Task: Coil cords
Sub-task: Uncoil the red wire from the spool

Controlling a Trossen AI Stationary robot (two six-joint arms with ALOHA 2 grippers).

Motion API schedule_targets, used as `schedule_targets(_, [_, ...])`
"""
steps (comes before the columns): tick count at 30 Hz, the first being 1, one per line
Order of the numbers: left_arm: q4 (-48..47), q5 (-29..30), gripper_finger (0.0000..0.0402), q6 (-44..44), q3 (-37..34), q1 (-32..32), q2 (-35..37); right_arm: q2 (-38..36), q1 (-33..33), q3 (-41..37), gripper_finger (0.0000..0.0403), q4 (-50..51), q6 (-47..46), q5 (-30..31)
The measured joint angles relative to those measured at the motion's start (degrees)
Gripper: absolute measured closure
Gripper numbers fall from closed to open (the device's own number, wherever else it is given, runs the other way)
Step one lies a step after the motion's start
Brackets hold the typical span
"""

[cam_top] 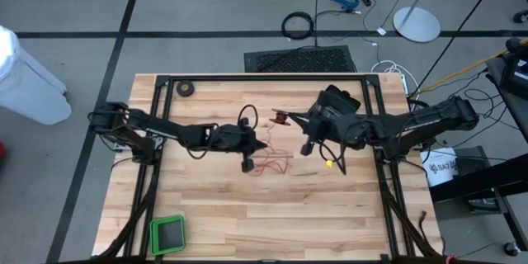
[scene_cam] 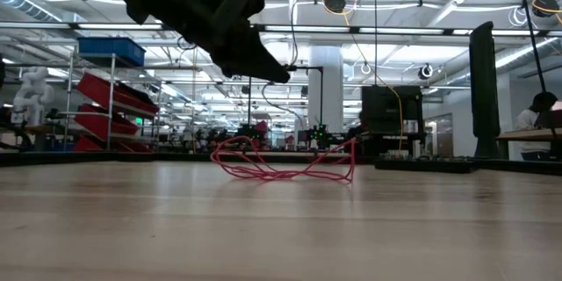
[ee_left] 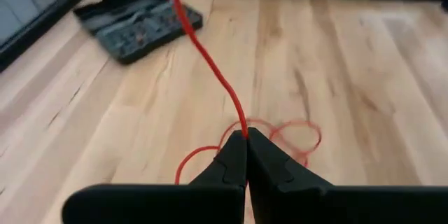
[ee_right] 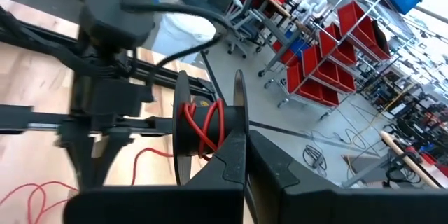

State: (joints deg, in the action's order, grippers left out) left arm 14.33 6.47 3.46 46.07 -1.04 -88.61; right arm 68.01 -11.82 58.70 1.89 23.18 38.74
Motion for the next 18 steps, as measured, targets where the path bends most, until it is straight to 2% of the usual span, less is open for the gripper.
schedule_targets(7, [-9.23, 3.92, 0.0400, -1.30, -0.01, 0.37, 4.13, -0.63, -0.68, 0.00, 0.0403, 1.56, -0.01, -0.04])
schedule_targets(11, [-14.32, 4.26, 0.0400, -1.26, -0.01, 0.37, 7.39, -0.93, -0.67, 0.00, 0.0403, 3.88, -0.87, 0.06])
schedule_targets(15, [-20.21, 0.67, 0.0385, 0.84, -0.01, 0.39, 10.26, -1.29, -0.67, -0.02, 0.0403, 4.27, -1.53, 0.16])
schedule_targets(18, [-22.66, -3.27, 0.0339, 2.23, -0.01, 0.35, 12.16, -1.29, -0.67, -0.02, 0.0403, 4.32, -1.65, 0.13])
